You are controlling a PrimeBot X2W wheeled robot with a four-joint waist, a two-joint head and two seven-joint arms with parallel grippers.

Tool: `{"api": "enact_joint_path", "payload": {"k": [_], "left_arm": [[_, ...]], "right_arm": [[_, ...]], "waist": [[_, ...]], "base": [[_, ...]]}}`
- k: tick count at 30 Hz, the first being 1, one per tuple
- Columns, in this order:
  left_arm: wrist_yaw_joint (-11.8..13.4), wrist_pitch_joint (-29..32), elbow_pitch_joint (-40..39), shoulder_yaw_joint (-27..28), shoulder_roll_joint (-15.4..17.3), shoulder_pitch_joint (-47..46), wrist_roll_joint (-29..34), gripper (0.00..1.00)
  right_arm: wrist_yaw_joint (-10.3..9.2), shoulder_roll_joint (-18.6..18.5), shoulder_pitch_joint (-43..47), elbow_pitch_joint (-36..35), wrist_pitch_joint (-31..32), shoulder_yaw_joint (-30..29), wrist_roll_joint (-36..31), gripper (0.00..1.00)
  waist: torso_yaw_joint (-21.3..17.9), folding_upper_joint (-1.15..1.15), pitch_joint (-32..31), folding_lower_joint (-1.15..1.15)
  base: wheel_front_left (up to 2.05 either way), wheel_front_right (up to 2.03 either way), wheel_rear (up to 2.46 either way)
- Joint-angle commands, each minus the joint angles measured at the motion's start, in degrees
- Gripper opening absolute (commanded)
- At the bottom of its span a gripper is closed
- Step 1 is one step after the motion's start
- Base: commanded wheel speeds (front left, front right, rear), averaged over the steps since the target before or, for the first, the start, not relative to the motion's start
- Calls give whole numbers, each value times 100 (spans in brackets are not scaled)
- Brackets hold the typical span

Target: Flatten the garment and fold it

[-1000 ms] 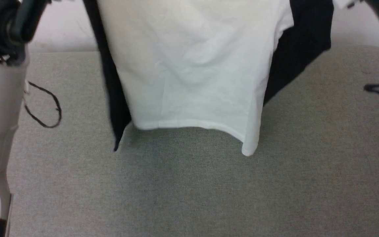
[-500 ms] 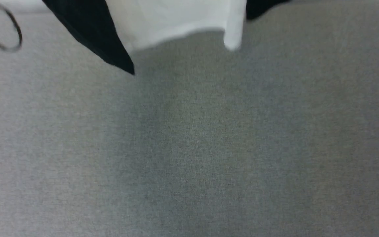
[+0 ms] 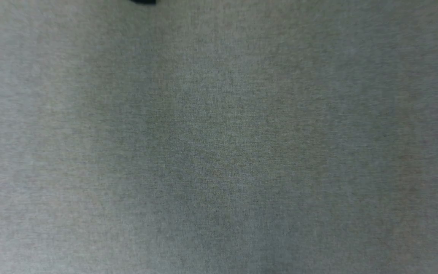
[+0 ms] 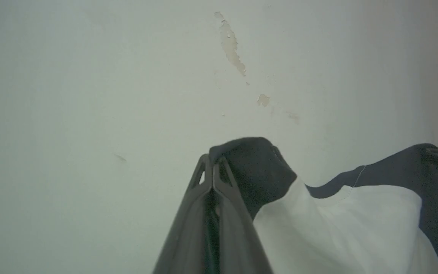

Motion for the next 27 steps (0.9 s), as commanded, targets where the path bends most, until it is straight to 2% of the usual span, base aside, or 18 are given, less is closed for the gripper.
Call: {"api": "enact_joint_path", "payload": {"k": [1,8,15,19,23,27], "left_arm": [[-37,-46,4,24,-14,-82,-22,0],[-105,-451,-3,112,59,-123,-34,0],[-207,-720,-319,94,79,577,-88,0],[-265,-780,-729,13,86,1398,-160,0],[-260,-793,-1296,-162,242,2440,-109,0],[-76,-763,-1911,-215,355,3548,-199,0]], "right_arm": [[-4,-34,-102,22,-46,-15,-41,0],[-4,-152,-270,165,-394,45,-102,0],[-4,-270,225,-61,-713,325,297,0],[-4,-425,874,-454,-786,567,743,0],[-4,-650,1829,-1100,-611,664,1195,0],[-4,-898,3012,-1888,-239,587,1522,0]], "waist": [[92,0,588,-2],[116,0,931,-2],[162,0,668,-2],[169,0,297,-2],[145,0,-72,-2],[135,0,-361,-2]], "base": [[0,0,0],[0,0,0],[0,0,0],[0,0,0],[0,0,0],[0,0,0]]}}
